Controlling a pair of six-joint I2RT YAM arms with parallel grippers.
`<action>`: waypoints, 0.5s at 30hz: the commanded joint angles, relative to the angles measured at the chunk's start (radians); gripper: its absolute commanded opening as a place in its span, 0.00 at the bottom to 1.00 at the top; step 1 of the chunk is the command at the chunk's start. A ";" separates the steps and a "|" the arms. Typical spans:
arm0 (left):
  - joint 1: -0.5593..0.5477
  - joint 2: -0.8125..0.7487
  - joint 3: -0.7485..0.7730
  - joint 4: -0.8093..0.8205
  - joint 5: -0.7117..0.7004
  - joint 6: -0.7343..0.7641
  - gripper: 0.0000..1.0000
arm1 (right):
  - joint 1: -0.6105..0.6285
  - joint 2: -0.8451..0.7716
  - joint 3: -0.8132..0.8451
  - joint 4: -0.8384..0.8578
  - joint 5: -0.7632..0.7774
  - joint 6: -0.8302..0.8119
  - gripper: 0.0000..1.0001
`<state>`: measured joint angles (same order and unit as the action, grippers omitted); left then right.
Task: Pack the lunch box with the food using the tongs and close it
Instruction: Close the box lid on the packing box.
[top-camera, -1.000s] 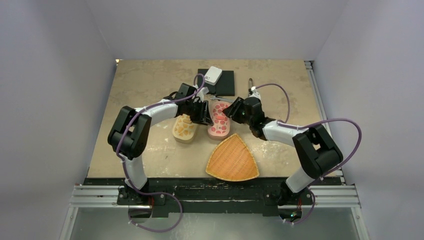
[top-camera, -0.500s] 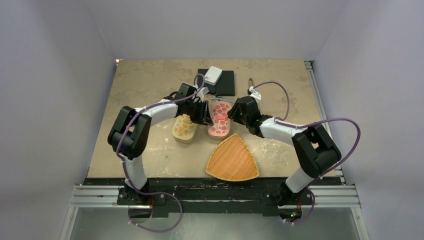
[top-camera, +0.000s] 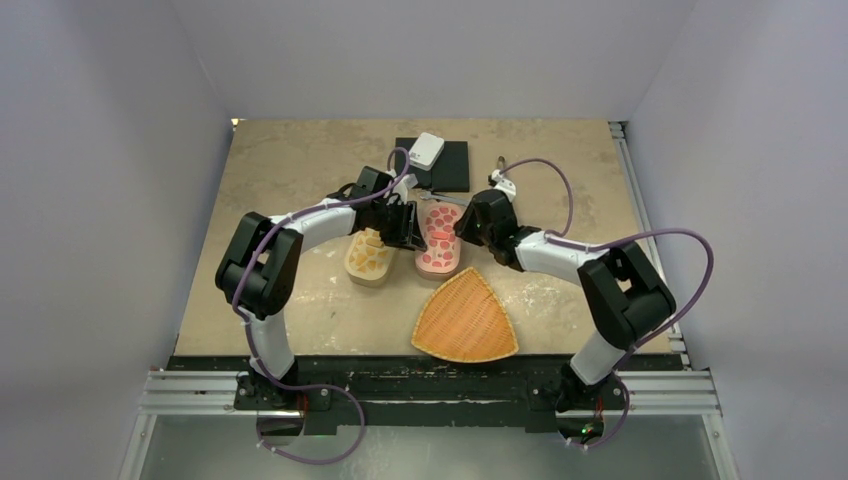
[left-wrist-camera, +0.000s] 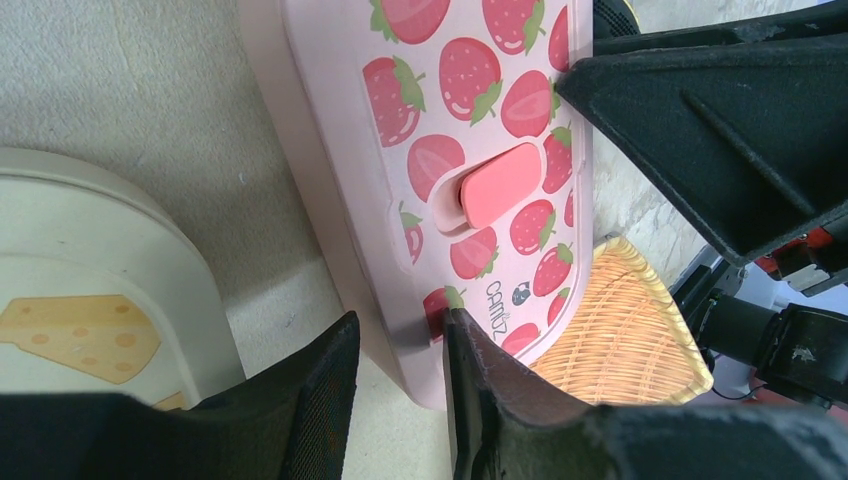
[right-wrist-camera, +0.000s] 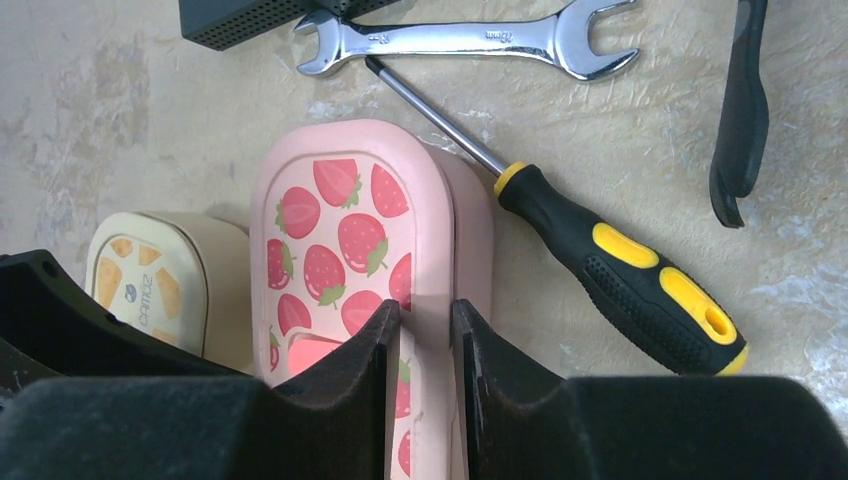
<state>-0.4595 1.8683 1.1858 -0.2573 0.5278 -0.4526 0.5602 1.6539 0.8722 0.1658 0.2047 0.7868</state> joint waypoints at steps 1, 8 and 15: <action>0.001 0.008 0.019 0.007 0.001 0.017 0.36 | 0.001 0.016 0.041 0.035 -0.026 -0.030 0.26; 0.001 0.012 0.020 0.016 0.018 0.013 0.45 | 0.007 0.032 0.050 0.048 -0.043 -0.053 0.25; 0.001 0.023 0.022 0.018 0.021 0.008 0.45 | 0.013 0.062 0.051 0.000 -0.038 -0.043 0.26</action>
<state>-0.4595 1.8790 1.1858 -0.2550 0.5354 -0.4526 0.5617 1.6974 0.9024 0.1951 0.1688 0.7574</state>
